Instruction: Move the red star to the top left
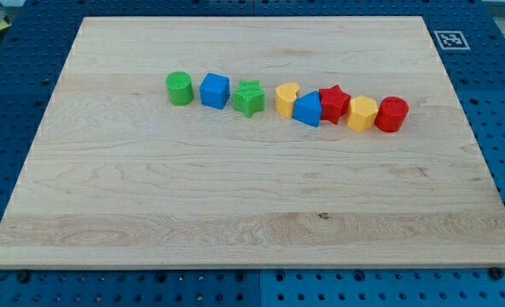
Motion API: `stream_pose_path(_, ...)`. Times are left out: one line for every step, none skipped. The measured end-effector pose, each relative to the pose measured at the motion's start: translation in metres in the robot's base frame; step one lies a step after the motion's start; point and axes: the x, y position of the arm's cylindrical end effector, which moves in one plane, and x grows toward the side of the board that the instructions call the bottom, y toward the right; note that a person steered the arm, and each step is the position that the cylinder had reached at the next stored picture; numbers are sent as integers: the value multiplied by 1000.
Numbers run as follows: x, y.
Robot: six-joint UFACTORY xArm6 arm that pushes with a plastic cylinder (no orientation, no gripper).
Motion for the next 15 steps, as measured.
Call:
stream_pose_path(-2, -68)
stream_pose_path(-19, -116)
stream_pose_path(-60, -141)
stream_pose_path(-96, -159)
stream_pose_path(-119, -166)
stream_pose_path(-141, -177)
stream_pose_path(-127, -179)
stream_pose_path(-106, -181)
stream_pose_path(-125, -201)
stream_pose_path(-159, -232)
stream_pose_path(-193, -255)
stream_pose_path(-220, -264)
stream_pose_path(-193, -255)
stream_pose_path(-165, -239)
stream_pose_path(-145, -214)
